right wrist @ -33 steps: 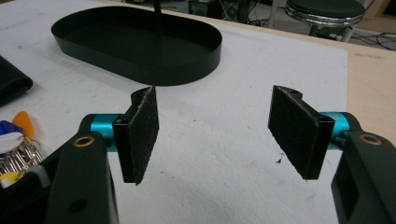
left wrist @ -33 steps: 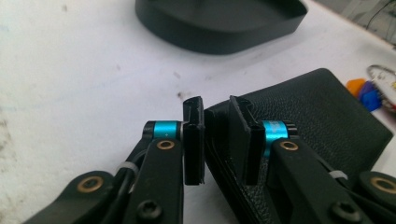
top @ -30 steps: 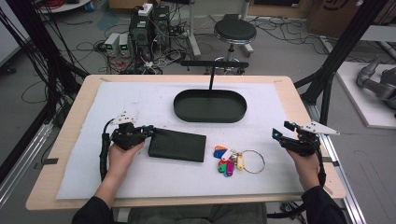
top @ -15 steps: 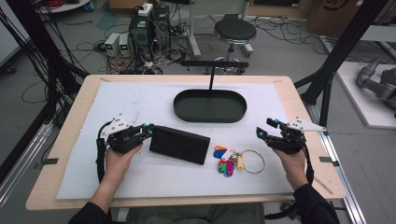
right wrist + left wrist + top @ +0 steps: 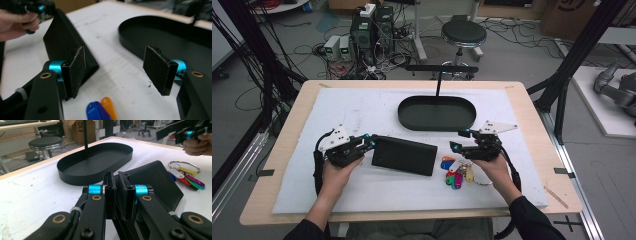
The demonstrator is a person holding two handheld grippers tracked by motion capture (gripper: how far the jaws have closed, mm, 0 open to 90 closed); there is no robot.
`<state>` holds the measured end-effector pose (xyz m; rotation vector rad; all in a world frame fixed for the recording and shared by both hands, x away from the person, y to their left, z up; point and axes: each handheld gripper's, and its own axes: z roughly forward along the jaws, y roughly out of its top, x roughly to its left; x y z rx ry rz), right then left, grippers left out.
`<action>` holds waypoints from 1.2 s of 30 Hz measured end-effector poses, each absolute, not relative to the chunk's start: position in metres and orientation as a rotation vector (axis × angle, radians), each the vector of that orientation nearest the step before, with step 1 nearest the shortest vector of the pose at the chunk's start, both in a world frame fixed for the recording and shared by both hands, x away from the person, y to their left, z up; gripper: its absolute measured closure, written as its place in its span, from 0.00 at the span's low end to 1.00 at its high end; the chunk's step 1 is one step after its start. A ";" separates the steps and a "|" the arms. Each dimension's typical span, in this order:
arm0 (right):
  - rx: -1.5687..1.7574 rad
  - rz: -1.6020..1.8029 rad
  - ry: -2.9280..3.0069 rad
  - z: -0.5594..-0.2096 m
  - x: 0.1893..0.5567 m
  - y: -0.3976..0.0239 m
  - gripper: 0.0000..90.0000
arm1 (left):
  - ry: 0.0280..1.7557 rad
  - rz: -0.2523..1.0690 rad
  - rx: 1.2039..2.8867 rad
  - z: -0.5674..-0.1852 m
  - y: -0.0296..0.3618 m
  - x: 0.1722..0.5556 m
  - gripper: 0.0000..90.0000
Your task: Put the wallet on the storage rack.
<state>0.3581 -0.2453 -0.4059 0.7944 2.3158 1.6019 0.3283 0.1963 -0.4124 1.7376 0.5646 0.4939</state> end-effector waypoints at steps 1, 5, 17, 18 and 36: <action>0.779 1.600 2.361 -0.409 0.363 -0.235 0.41 | 0.559 0.497 1.739 -0.412 0.195 0.328 0.94; 0.777 1.569 2.457 -0.414 0.371 -0.219 0.41 | 0.539 0.504 1.749 -0.412 0.192 0.327 0.95; 0.822 1.437 2.532 -0.416 0.384 -0.208 0.41 | 0.769 0.347 1.875 -0.424 0.179 0.347 0.59; 0.822 1.437 2.532 -0.416 0.384 -0.208 0.41 | 0.825 0.296 1.887 -0.428 0.179 0.353 0.59; 0.836 1.401 2.501 -0.415 0.380 -0.224 0.41 | 0.946 0.220 1.941 -0.446 0.176 0.360 1.00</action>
